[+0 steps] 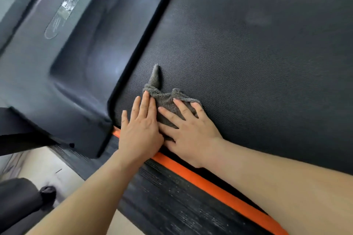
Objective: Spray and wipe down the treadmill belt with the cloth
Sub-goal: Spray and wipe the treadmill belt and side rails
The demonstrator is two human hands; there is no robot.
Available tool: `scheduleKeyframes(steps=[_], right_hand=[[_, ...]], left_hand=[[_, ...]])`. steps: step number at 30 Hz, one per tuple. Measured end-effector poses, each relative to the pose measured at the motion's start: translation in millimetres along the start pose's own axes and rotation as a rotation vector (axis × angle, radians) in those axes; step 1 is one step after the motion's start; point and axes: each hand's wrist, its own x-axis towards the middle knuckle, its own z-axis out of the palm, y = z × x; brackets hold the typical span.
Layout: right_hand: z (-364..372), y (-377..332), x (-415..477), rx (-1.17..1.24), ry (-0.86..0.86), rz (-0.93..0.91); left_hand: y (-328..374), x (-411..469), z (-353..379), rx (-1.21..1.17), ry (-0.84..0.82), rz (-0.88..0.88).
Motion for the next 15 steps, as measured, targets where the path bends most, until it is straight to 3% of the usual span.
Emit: scheduleKeyframes(steps=[6,9,13,15], right_hand=[[-14,29,-26,-0.047,0.016,0.045],[-18,57,-63,-0.071,-0.022,0.134],[-21,108,-154,-0.051,-0.055,0.289],[-14,130,-205,-0.064,0.009,0.35]], left_hand=[[27,7,9,-0.025,0.031,0.188],[83,3,4,-0.211,0.015,0.217],[177,-22,-6,-0.331,0.02,0.426],[218,-41,-3,-0.313,-0.006,0.542]])
